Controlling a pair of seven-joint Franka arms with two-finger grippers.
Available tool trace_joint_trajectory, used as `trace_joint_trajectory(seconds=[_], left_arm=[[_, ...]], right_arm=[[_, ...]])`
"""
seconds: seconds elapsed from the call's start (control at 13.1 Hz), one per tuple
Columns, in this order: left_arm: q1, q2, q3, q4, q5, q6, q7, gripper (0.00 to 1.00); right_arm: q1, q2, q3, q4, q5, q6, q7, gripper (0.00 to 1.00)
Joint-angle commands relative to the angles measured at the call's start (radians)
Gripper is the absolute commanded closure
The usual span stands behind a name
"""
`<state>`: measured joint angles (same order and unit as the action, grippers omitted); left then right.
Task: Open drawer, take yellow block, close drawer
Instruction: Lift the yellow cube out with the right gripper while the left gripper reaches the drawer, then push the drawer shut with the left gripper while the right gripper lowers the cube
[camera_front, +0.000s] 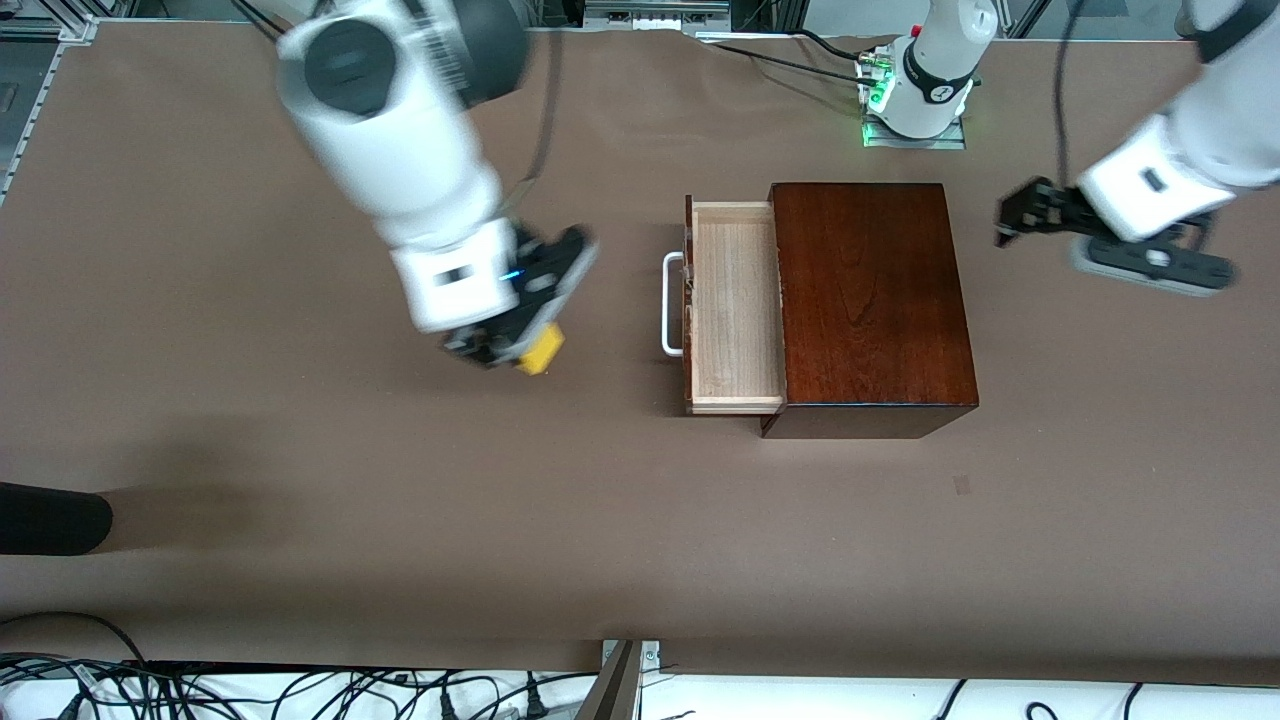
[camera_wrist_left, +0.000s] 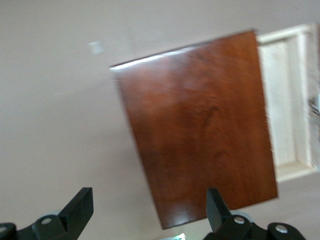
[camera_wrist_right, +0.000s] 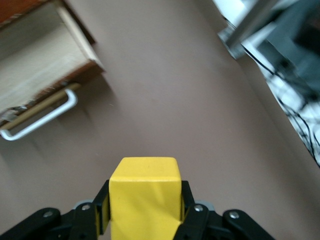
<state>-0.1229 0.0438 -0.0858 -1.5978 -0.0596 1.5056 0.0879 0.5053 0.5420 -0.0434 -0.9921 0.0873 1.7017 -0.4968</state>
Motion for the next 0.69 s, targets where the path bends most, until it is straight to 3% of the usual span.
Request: trace_joint_trajectory(seconds=[0.0,0.23,0.46,0.61], left_arm=[[-0.072,0.097,-0.075,0.086,-0.017,-0.027,0.052,0.0],[-0.179,0.186,-0.109,0.134,-0.017,-0.01,0.059,0.0],[-0.306,0.267,-0.109,0.156,-0.016,0.117,0.122,0.0],[-0.403,0.332,-0.109,0.156,-0.013,0.259,0.163,0.0]], right_arm=[[-0.091,-0.06,-0.018,-0.052,0.058,-0.022,0.026,1.0],[-0.183,-0.177,-0.055,-0.256,0.1,-0.007,0.091,1.0],[-0.221,-0.253,-0.091,-0.432,0.083,0.007,0.263,1.0],[-0.222,-0.278,-0.096,-0.541,0.023,0.071,0.319,1.0]])
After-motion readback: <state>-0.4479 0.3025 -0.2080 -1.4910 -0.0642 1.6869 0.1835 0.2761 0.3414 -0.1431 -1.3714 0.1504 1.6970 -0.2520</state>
